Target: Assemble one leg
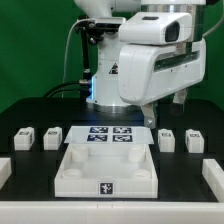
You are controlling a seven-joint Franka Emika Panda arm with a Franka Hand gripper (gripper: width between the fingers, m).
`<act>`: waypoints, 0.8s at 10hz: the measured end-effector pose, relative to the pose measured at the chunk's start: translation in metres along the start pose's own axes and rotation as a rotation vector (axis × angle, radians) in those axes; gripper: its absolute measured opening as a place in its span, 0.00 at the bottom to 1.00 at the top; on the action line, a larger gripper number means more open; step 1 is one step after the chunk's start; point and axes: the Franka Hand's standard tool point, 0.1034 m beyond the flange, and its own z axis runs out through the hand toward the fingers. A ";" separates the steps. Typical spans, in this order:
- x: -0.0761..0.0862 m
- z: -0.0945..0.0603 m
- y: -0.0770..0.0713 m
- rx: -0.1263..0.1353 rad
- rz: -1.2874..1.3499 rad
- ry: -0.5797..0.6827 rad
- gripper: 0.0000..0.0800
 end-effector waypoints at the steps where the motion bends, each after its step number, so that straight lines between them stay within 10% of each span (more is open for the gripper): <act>1: 0.000 0.000 0.000 0.000 0.000 0.000 0.81; 8: -0.014 0.003 -0.008 -0.004 -0.151 0.000 0.81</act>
Offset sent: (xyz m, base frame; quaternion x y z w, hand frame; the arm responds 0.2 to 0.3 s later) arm 0.0000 0.0000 0.0000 0.0000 0.0000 0.0000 1.0000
